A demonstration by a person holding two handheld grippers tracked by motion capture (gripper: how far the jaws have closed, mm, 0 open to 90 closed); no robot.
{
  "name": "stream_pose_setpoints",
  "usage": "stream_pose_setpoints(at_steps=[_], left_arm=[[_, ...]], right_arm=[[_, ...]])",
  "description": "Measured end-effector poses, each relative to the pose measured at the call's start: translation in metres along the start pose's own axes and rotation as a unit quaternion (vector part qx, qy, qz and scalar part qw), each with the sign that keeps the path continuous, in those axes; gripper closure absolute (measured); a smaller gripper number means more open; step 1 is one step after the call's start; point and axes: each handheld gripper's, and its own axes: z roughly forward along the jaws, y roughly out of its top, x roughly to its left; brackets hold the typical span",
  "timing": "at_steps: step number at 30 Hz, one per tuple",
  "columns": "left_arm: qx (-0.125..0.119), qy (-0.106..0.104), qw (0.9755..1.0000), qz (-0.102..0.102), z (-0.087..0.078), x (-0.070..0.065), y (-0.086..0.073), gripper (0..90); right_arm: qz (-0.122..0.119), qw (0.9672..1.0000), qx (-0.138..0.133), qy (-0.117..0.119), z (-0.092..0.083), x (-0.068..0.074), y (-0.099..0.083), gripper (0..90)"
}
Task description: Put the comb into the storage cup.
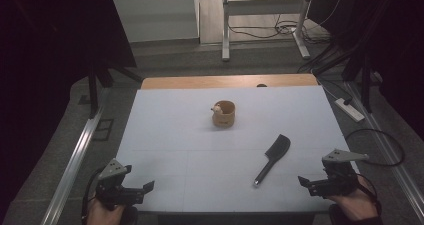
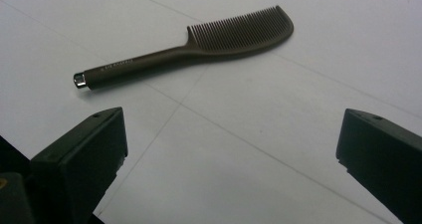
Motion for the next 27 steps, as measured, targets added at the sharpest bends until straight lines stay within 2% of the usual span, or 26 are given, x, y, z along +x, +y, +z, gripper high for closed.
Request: stream_pose_setpoints(at_steps=[2,12,17,27], left_arm=[[0.000,0.000,1.0000,0.000,0.000,0.000,0.000,1.0],[0.000,-0.001,1.0000,-0.002,0.000,0.001,0.000,1.0],[0.000,-0.002,1.0000,-0.003,0.000,0.001,0.000,1.0],[0.000,-0.002,1.0000,-0.004,0.000,0.001,0.000,1.0]], right_arm=[[-0.007,0.9999,-0.005,0.010,0.001,0.000,0.003,0.0],[-0.013,0.9994,-0.005,0.030,0.007,-0.002,0.006,0.0],[-0.012,0.9984,-0.006,0.054,0.011,-0.003,0.008,0.0],[-0.011,0.9976,-0.005,0.069,0.020,-0.002,0.015,0.0]])
